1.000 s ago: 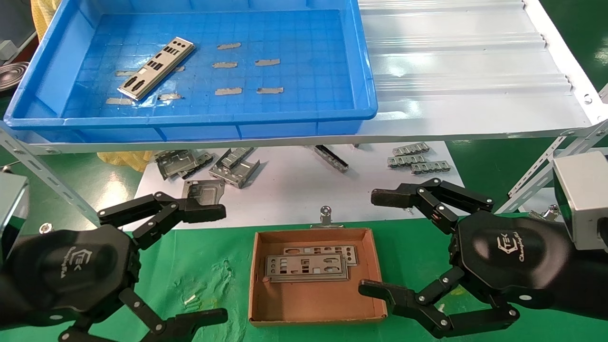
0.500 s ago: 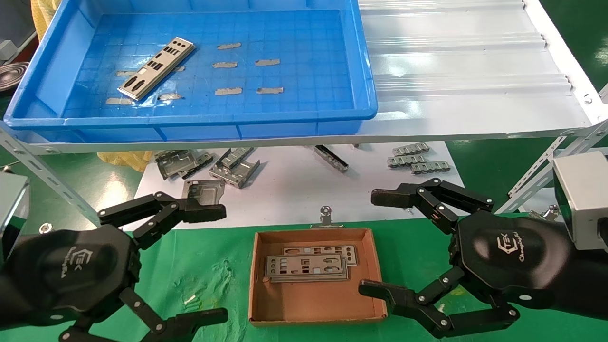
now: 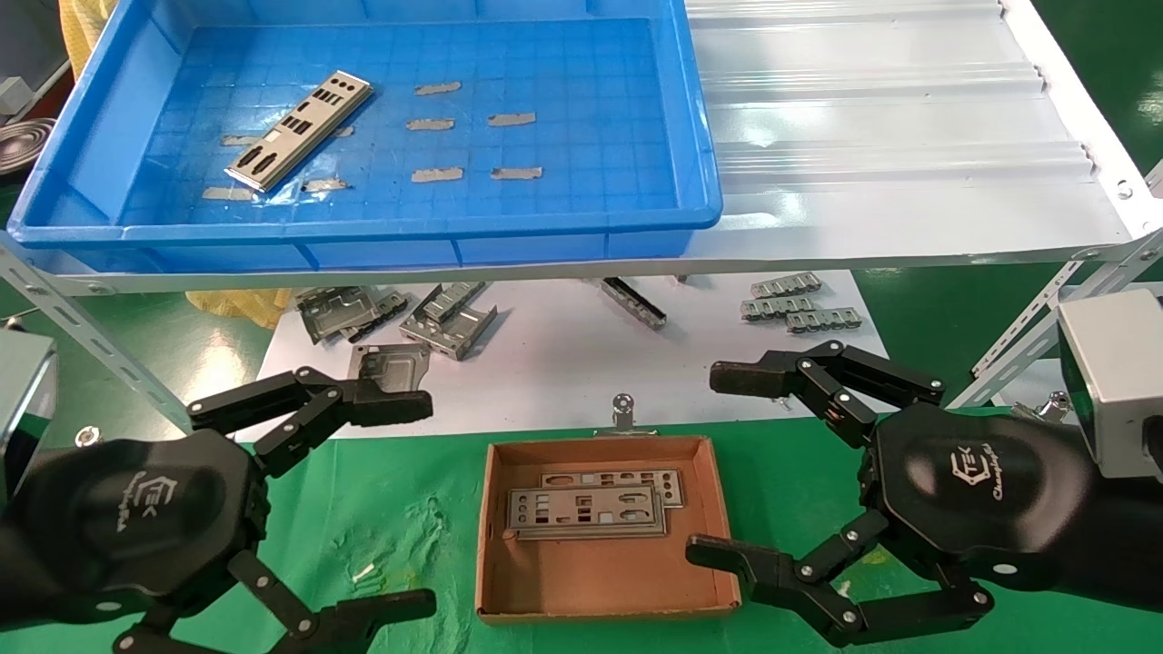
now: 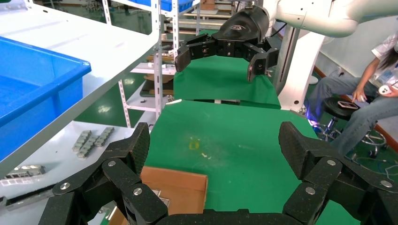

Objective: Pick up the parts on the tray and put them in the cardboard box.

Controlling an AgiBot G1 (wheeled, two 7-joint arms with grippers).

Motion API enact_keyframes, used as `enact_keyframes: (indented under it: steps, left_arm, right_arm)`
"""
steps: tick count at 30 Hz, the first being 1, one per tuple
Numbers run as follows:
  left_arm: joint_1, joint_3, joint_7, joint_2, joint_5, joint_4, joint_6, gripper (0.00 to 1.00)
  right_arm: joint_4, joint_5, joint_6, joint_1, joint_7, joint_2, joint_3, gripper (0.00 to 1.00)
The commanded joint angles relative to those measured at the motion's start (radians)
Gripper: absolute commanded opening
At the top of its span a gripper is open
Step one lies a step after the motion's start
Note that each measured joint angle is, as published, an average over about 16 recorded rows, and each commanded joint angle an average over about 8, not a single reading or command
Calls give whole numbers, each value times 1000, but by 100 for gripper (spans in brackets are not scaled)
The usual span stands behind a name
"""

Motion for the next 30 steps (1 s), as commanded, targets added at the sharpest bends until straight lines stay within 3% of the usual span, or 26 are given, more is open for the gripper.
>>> enact_keyframes:
  steps: [1, 30]
  left_arm:
    - [0, 0, 0, 0, 0, 0, 0, 100]
    - [0, 0, 0, 0, 0, 0, 0, 100]
  right_arm:
    - [0, 0, 0, 0, 0, 0, 0, 100]
    - [0, 0, 0, 0, 0, 0, 0, 100]
